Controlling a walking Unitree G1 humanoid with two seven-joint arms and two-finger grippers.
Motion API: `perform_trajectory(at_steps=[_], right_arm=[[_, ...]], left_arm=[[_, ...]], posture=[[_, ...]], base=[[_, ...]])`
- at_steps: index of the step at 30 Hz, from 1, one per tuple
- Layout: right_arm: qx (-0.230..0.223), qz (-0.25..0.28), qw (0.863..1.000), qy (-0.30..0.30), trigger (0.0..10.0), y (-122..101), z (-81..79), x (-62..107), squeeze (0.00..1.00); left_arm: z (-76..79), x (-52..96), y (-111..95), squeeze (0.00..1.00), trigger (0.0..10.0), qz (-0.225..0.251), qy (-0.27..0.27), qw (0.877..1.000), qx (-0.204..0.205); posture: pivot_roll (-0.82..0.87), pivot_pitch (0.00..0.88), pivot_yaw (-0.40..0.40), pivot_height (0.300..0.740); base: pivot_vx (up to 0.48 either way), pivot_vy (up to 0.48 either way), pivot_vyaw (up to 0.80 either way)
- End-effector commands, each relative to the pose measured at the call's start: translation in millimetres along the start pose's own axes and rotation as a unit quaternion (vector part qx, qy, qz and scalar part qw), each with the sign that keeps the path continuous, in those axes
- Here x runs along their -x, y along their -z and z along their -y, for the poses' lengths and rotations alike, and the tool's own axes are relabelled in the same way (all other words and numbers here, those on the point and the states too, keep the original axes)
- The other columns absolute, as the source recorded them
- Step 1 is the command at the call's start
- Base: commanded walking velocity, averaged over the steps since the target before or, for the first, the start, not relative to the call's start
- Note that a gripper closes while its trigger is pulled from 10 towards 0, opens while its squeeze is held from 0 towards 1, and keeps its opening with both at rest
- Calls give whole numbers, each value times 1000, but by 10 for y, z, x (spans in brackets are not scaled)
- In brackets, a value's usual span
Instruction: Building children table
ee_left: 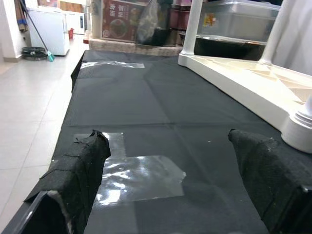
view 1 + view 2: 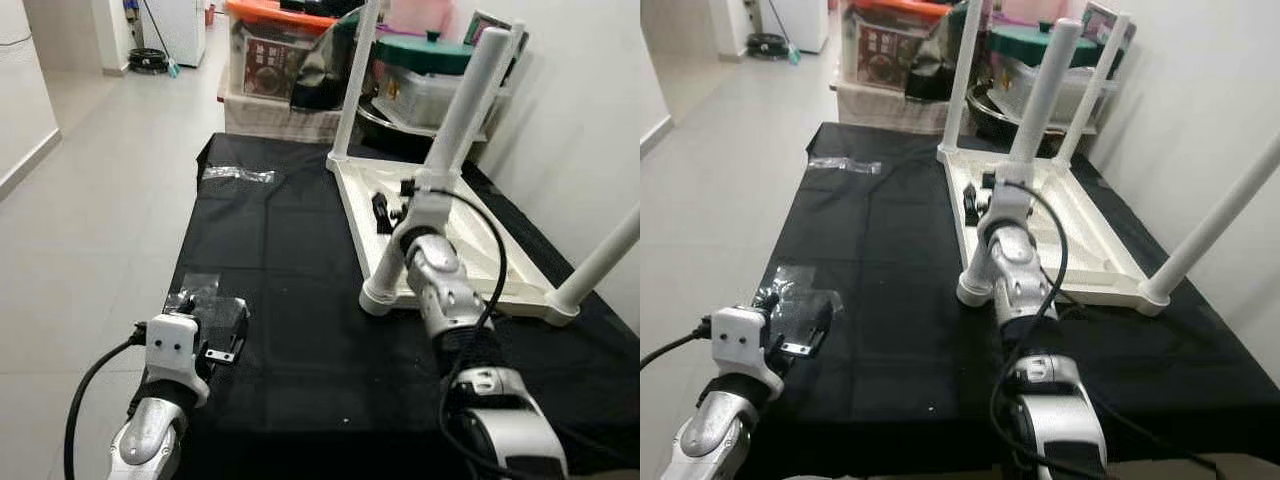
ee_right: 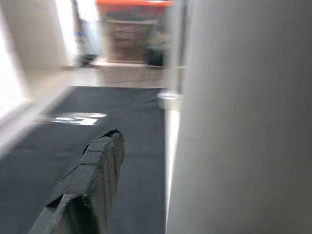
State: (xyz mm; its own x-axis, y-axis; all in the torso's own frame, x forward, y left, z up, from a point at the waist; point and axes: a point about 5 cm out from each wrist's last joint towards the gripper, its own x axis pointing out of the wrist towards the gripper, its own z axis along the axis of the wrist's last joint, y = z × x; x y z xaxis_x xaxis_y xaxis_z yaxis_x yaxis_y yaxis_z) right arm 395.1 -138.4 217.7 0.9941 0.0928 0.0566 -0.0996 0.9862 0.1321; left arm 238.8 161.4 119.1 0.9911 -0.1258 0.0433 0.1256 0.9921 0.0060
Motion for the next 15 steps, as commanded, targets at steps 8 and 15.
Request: perform_trajectory(at_steps=[8, 15], right_arm=[[-83, 36, 931, -354, 10000, -252, -332, 54, 0], [-32, 5, 799, -601, 2784, 81, -702, 505, 0]], left_arm=[[41, 2, 25, 0, 10000, -5, 12, 1000, 0], [28, 8, 18, 0, 10000, -4, 8, 1000, -4]], posture=[[116, 0, -200, 740], [116, 0, -200, 740]], base=[[0, 0, 0], [0, 0, 0]])
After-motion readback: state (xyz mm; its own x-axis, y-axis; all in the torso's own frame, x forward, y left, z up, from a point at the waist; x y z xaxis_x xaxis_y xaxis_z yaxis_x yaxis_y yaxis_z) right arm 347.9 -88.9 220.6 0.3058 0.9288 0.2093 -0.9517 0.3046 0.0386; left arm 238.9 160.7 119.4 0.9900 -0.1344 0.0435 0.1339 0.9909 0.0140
